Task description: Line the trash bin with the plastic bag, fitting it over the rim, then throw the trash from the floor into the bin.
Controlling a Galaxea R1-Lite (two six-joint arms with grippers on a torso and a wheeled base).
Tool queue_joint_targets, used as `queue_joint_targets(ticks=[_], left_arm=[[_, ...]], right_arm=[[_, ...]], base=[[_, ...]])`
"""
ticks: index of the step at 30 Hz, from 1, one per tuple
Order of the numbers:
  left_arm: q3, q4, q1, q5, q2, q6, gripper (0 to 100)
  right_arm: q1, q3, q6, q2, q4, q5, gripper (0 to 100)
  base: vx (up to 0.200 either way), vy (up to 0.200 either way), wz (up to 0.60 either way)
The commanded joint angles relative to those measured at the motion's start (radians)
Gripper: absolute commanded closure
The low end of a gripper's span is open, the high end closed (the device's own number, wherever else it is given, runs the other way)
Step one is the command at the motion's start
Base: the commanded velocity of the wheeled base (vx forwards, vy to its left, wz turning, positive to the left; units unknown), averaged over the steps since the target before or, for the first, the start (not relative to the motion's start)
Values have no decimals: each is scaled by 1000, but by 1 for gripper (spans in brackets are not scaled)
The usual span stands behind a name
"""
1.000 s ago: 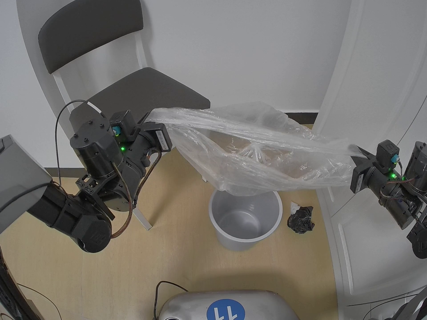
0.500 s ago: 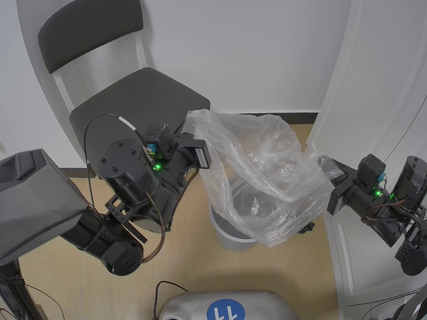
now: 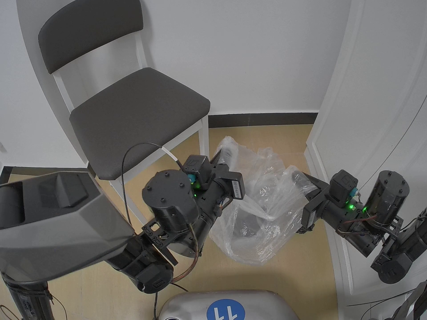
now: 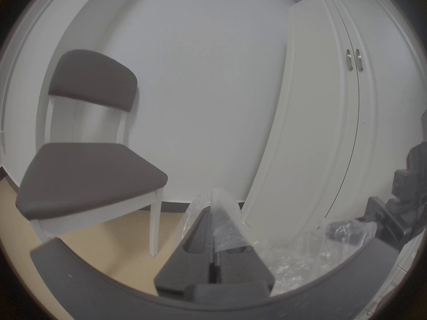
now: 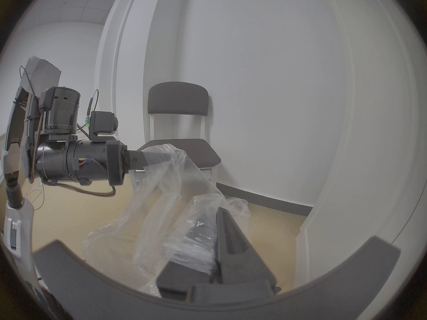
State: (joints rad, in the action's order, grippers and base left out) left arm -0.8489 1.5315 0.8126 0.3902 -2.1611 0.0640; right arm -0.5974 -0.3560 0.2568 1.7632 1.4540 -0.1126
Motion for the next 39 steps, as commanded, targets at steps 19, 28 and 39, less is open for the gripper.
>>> queue_joint_targets(ticks=[19,28,39], left_arm=[[-225,-145,-47,-2,-255,214,100],[-257,-172,-53,-2,-250,250,100],[-180,-269,-50,-1,-54,286,100]], right_arm=[[176,-225,-298,317,-179,195,100],[246,-304,-312,236,-406,197,100],[254,-439,-502,12,-840,277,100]], base=[[0,0,0],[0,0,0],[0,0,0]])
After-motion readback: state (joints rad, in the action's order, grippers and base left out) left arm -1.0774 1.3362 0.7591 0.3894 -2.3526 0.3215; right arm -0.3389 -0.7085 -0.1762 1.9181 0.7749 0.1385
